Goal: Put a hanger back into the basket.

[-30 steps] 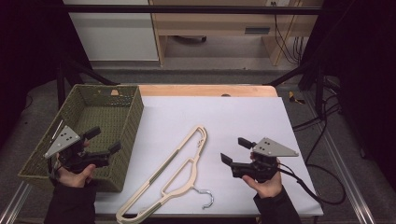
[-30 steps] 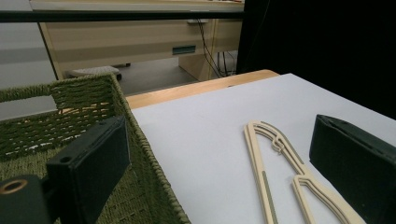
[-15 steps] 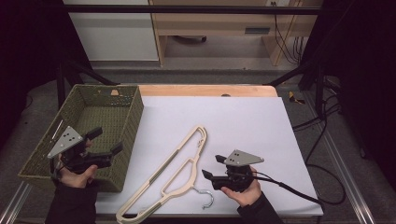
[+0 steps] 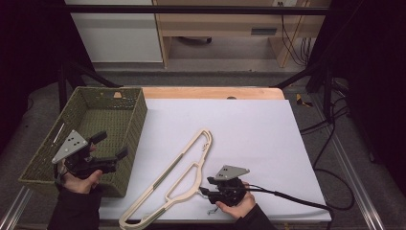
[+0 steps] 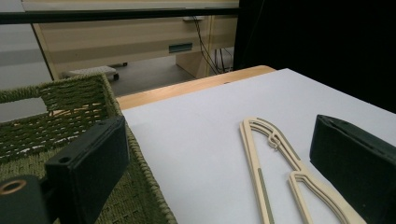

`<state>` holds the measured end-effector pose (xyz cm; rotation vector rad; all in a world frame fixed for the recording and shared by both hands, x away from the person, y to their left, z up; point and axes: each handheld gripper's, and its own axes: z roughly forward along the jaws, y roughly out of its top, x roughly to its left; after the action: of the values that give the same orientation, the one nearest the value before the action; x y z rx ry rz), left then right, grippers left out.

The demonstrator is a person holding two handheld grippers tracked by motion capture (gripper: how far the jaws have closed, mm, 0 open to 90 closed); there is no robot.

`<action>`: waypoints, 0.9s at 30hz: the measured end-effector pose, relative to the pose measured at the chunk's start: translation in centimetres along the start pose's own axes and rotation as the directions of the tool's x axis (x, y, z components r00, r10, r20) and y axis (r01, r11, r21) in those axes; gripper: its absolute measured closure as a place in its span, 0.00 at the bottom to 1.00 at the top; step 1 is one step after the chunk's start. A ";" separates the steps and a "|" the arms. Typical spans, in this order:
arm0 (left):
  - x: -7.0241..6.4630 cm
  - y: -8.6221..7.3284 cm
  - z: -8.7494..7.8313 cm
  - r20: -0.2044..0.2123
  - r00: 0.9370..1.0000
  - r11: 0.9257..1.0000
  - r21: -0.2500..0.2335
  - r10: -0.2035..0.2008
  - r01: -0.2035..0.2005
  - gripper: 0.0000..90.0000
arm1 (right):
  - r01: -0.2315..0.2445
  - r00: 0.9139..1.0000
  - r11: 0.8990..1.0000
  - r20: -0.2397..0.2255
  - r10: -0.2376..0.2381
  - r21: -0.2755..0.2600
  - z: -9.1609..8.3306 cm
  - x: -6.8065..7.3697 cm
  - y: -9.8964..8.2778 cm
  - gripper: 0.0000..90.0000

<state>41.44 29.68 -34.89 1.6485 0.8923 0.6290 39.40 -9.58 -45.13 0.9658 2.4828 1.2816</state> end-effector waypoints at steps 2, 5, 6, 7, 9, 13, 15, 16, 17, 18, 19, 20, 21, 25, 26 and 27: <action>-0.2 0.0 0.1 0.004 1.000 1.000 0.002 0.007 -0.007 0.05 | 0.006 1.000 1.000 -0.020 -0.006 0.025 0.6 0.3 -0.5 0.68; -0.5 0.0 0.2 0.011 1.000 1.000 0.006 0.014 -0.014 0.05 | 0.012 1.000 0.999 -0.012 -0.011 0.048 1.0 0.6 -0.7 0.72; -0.6 0.0 0.3 0.012 1.000 1.000 0.007 0.016 -0.016 0.05 | 0.016 1.000 0.999 -0.019 -0.015 0.048 1.3 0.6 -0.9 0.74; -0.7 0.0 0.4 0.014 1.000 1.000 0.011 0.018 -0.018 0.05 | 0.006 1.000 0.998 -0.025 -0.005 0.058 1.4 0.7 -1.0 0.75; -0.9 0.0 0.6 0.017 1.000 1.000 0.017 0.020 -0.020 0.05 | 0.010 1.000 0.998 -0.021 -0.009 0.066 1.7 0.6 -1.2 0.79; -1.3 -0.1 1.0 0.024 0.999 0.999 0.027 0.027 -0.028 0.05 | -0.008 1.000 0.998 -0.024 0.010 0.065 1.8 0.7 -1.3 0.85; -1.7 -0.1 1.3 0.032 0.999 0.999 0.036 0.032 -0.033 0.05 | -0.015 1.000 0.997 -0.025 0.016 0.072 2.0 0.8 -1.4 0.88; -1.9 -0.2 1.4 0.036 0.999 0.999 0.040 0.035 -0.036 0.05 | -0.007 0.999 0.997 -0.031 0.010 0.081 2.1 0.7 -1.5 0.89; -2.1 -0.2 1.5 0.039 0.998 0.998 0.044 0.040 -0.041 0.05 | -0.012 0.999 0.997 -0.032 0.015 0.077 2.2 0.7 -1.6 0.91; -2.3 -0.3 1.7 0.044 0.998 0.998 0.049 0.043 -0.045 0.05 | -0.011 1.000 0.997 -0.025 0.013 0.078 2.3 0.7 -1.6 0.93; -2.4 -0.3 1.8 0.048 0.998 0.997 0.053 0.046 -0.048 0.05 | -0.007 1.000 0.997 -0.028 0.009 0.077 2.3 0.6 -1.6 0.96; -2.6 -0.4 1.9 0.053 0.997 0.997 0.055 0.047 -0.050 0.05 | -0.007 1.000 0.997 -0.024 0.008 0.074 2.4 0.6 -1.6 0.97; -2.8 -0.4 2.0 0.058 0.997 0.997 0.060 0.045 -0.049 0.05 | -0.016 1.000 0.997 -0.021 0.017 0.077 2.4 0.6 -1.7 0.98; -3.6 -0.5 2.4 0.075 0.996 0.995 0.075 0.056 -0.061 0.06 | -0.017 1.000 0.997 -0.025 0.019 0.074 2.4 0.6 -1.6 0.99; -3.9 -0.5 2.5 0.080 0.995 0.995 0.077 0.057 -0.064 0.06 | -0.018 0.999 0.997 -0.026 0.020 0.076 2.3 0.6 -1.6 0.99; -4.1 -0.5 2.6 0.085 0.994 0.994 0.080 0.064 -0.071 0.06 | -0.026 0.999 0.997 -0.022 0.028 0.074 2.3 0.6 -1.6 0.99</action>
<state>41.00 24.91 -35.88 1.7731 0.8148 0.5722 39.20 -8.33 -47.67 1.0104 2.5597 1.2228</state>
